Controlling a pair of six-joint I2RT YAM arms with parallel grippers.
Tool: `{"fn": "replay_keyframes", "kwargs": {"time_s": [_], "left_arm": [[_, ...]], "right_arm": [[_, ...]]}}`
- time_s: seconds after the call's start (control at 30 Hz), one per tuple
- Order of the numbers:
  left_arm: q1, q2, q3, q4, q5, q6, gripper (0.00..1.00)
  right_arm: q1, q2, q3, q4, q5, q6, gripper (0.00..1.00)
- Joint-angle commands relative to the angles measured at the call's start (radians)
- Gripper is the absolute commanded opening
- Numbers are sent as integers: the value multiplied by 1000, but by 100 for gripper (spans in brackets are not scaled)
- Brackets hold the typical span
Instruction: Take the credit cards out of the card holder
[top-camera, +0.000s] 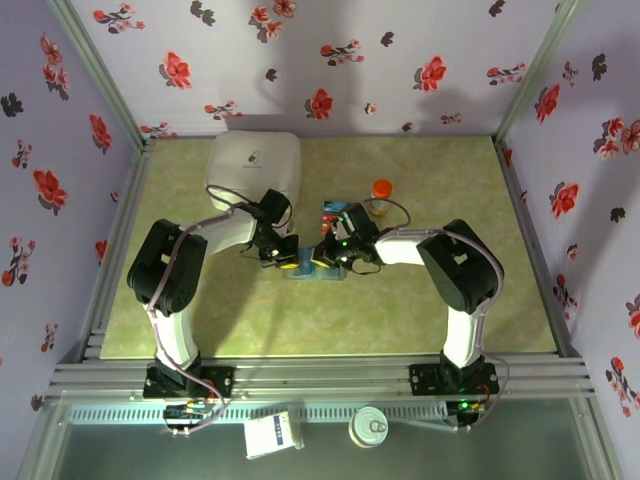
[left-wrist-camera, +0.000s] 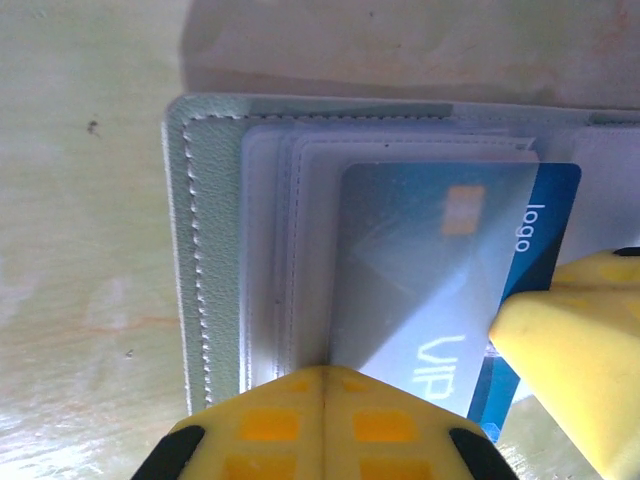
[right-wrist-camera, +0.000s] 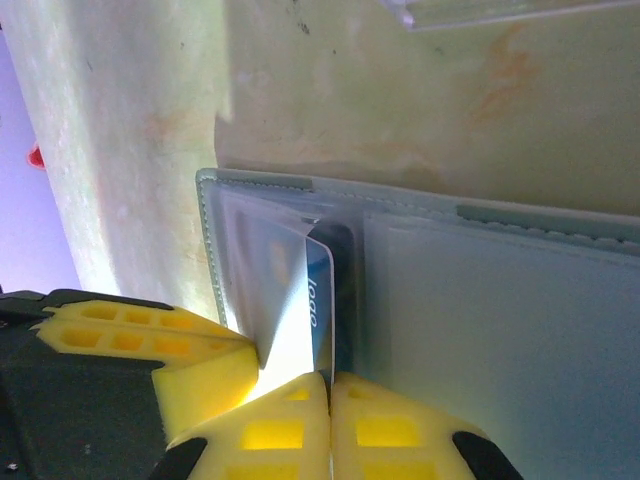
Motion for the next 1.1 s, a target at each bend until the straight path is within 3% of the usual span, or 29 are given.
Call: {"fn": "replay_keyframes", "kwargs": {"time_s": [0.0, 0.53, 1.07], "left_arm": [[-2, 11, -24, -18, -17, 13, 0], [-1, 4, -30, -17, -18, 9, 0], [-1, -84, -9, -14, 0, -10, 0]], "right_arm": [[-19, -29, -32, -55, 25, -12, 7], [-29, -70, -33, -122, 43, -51, 8], [-44, -198, 147, -591, 195, -365, 0]]}}
